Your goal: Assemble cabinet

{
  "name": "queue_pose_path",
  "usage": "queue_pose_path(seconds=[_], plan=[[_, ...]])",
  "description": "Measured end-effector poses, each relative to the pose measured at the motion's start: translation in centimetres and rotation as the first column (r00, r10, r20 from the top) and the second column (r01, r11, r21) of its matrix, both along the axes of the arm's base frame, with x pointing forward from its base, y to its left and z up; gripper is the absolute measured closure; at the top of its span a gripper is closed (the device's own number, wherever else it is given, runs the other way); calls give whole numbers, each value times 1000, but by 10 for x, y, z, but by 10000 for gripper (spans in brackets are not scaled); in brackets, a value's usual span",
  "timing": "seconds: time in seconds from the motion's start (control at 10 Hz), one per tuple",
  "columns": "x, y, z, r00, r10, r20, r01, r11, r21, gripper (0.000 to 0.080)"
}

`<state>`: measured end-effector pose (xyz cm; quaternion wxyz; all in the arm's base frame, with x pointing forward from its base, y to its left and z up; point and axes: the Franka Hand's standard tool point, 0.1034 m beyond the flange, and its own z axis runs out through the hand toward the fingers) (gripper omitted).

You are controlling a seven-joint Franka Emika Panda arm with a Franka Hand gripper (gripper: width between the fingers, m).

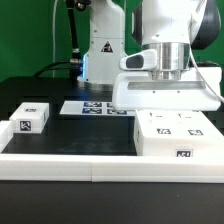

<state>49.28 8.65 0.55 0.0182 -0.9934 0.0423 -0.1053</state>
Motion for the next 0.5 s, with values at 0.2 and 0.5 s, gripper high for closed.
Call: queue_pose_path(seconds=[0.2,0.5], plan=[[0,0,0,1000,0,0,0,1000,0,786],[0,0,0,1000,0,0,0,1000,0,797]])
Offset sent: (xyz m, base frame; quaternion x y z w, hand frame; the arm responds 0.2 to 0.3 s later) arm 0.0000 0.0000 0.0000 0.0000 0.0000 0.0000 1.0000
